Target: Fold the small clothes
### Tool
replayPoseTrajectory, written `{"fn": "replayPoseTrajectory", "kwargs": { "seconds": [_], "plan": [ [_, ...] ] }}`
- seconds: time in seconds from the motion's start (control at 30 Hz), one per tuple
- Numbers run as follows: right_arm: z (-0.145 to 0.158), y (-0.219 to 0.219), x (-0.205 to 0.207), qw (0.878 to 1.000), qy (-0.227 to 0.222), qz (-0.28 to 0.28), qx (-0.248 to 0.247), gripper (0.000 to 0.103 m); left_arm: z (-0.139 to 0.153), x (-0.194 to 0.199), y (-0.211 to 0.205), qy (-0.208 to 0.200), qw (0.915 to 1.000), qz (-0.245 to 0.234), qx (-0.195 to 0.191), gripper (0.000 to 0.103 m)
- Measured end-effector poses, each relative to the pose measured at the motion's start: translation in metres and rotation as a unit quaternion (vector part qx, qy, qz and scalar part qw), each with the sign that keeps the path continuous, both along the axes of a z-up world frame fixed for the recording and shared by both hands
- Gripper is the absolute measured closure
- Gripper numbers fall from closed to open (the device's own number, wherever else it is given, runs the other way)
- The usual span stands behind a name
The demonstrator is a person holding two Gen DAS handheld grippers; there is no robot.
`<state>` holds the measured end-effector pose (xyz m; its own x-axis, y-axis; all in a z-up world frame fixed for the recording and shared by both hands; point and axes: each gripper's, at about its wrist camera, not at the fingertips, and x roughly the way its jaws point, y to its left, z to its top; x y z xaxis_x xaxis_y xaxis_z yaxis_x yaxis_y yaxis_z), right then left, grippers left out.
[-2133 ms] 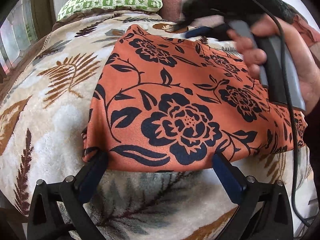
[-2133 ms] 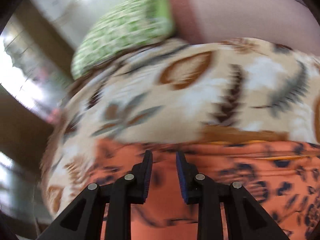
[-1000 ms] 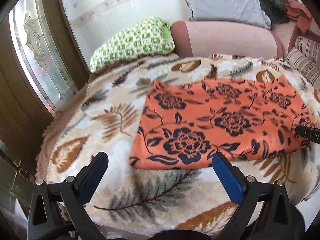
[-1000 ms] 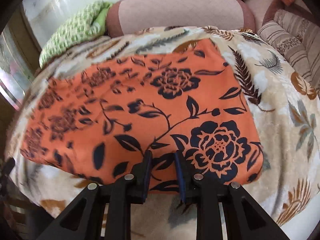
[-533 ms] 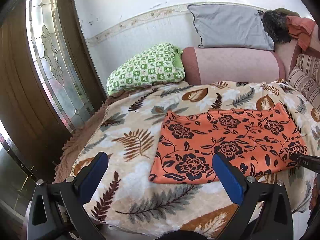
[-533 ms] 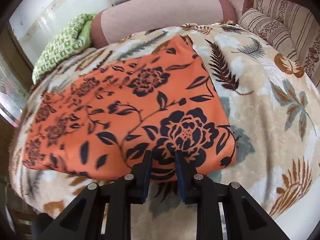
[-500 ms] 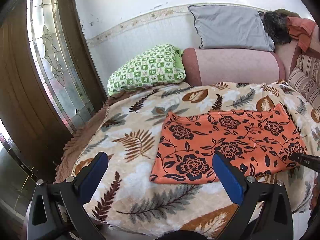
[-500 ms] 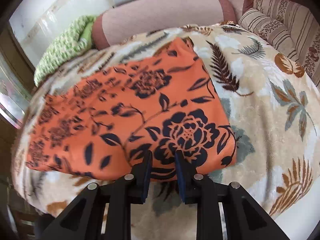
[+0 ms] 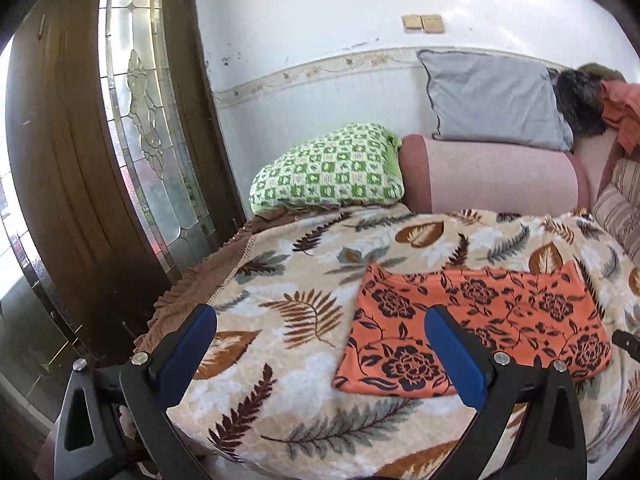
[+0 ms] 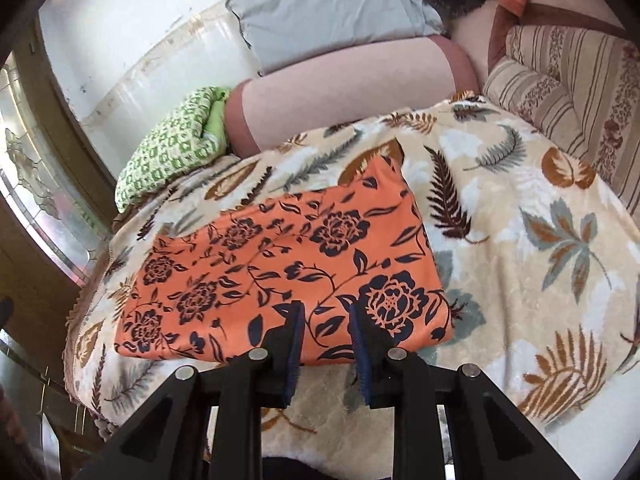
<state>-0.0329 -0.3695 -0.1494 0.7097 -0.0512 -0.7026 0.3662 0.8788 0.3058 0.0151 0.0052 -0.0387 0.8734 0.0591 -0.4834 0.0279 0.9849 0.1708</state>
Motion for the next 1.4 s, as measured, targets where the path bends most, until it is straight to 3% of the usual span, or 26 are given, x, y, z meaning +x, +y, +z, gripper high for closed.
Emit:
{"fn": "replayPoseTrajectory", "kwargs": {
  "seconds": [0.2,1.17,1.27,1.4],
  "plan": [
    [0.005,0.006,0.000,1.000,-0.001,0.009,0.004,0.077,0.001,0.002,0.004,0.003,1.0000,0.002,-0.004,0.000],
    [-0.039,0.004,0.033,0.999,0.046,0.007,0.025,0.077,-0.037,0.049,0.025,0.053,0.9978,0.040,0.001,0.000],
    [-0.042,0.002,0.035,0.999,0.047,0.004,0.022,0.077,-0.052,0.057,0.021,0.082,0.9962,0.027,-0.004,0.000],
    [-0.058,-0.013,0.040,0.998,0.059,-0.013,0.027,0.077,-0.099,0.079,0.013,0.158,0.9872,0.018,0.000,0.000]
  ]
}}
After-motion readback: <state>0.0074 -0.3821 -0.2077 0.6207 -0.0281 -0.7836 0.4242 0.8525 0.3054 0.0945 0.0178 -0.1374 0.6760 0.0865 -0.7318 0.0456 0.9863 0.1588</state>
